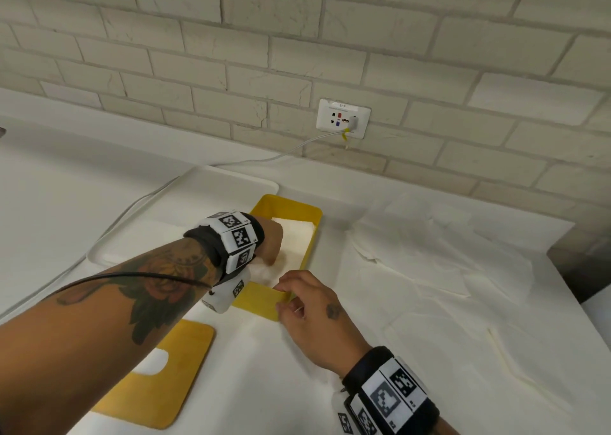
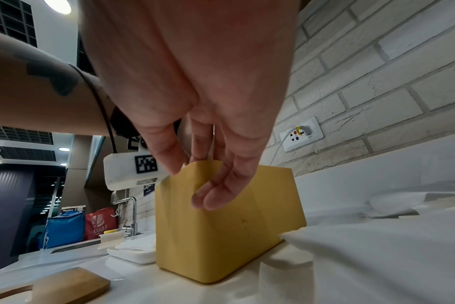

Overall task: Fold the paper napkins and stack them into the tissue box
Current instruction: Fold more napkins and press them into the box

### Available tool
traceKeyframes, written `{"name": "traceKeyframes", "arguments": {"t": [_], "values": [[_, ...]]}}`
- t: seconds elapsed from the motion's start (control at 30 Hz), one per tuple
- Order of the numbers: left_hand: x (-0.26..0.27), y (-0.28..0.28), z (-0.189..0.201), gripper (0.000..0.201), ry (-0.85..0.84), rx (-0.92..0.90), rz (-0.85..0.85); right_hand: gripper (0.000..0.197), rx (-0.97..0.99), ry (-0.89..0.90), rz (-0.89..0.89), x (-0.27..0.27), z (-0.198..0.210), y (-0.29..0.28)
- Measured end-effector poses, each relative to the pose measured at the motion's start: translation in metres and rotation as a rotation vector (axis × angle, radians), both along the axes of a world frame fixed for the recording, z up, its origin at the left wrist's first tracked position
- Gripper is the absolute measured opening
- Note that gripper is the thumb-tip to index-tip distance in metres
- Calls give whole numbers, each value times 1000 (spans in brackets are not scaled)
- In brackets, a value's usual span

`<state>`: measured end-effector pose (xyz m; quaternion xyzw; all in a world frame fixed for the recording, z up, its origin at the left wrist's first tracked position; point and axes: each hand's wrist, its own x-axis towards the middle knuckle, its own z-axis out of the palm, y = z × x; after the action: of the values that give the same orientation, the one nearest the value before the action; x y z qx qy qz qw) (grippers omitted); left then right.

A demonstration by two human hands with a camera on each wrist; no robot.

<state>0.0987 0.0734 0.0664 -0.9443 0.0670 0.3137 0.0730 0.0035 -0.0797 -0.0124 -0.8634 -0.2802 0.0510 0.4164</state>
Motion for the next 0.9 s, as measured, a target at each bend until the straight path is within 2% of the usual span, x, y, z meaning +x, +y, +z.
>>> {"name": "traceKeyframes", "arguments": {"t": [0.07, 0.17, 0.3, 0.37, 0.43, 0.53, 0.63, 0.73, 0.77, 0.83, 0.9], "values": [[1, 3, -4, 24, 15, -30, -32, 24, 15, 1, -9, -1, -1, -1], [-3, 2, -5, 34, 101, -111, -56, 25, 15, 15, -26, -6, -2, 0], [-10, -9, -7, 28, 132, 83, -134, 27, 7, 19, -32, -9, 1, 0], [-12, -10, -8, 28, 142, 85, -160, 28, 19, 26, -27, -11, 4, -2], [-13, -7, -6, 24, 144, 13, -101, 29, 43, 22, -38, -12, 11, -7], [-18, 6, 10, 28, 48, -221, 14, 29, 96, -16, -113, -7, 26, -33], [-29, 20, 34, 19, -154, -526, 46, 29, -6, -51, -206, 11, 36, -76], [-63, 15, 53, 16, -211, -1070, 217, 43, -358, 58, -175, 22, 35, -114], [-75, 10, 54, 17, -209, -1199, 238, 51, -494, 102, -130, 24, 32, -122], [-96, -2, 45, 22, -199, -1347, 237, 61, -713, 135, -30, 26, 26, -129], [-112, -15, 25, 19, -170, -1412, 259, 55, -823, 82, 13, 29, 16, -125]]}}
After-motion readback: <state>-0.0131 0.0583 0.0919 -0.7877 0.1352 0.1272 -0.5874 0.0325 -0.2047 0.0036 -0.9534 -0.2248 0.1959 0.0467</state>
